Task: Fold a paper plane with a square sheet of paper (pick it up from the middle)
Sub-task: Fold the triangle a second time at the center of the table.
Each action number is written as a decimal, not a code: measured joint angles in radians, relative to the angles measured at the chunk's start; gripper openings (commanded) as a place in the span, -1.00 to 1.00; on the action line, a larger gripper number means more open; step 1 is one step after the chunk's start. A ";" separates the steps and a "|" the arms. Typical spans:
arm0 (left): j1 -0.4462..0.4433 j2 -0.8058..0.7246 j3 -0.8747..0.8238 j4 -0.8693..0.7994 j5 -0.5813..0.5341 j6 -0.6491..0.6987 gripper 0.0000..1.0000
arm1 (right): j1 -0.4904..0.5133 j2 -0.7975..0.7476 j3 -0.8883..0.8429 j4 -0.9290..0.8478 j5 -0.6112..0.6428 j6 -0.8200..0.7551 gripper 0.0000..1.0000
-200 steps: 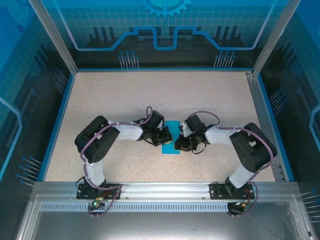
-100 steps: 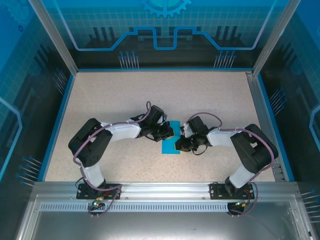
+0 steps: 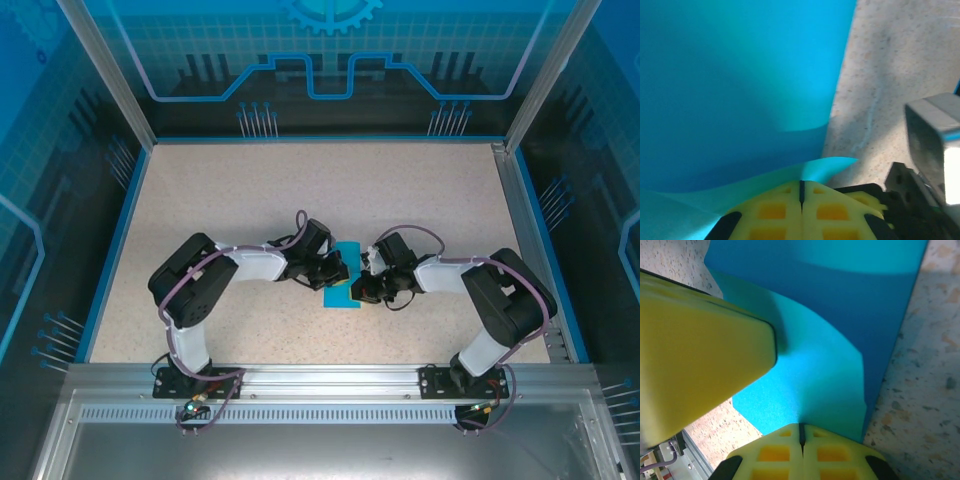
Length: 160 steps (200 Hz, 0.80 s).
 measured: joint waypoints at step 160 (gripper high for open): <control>0.001 0.006 -0.047 0.068 -0.065 0.080 -1.00 | -0.002 -0.005 -0.006 0.002 0.003 0.000 -1.00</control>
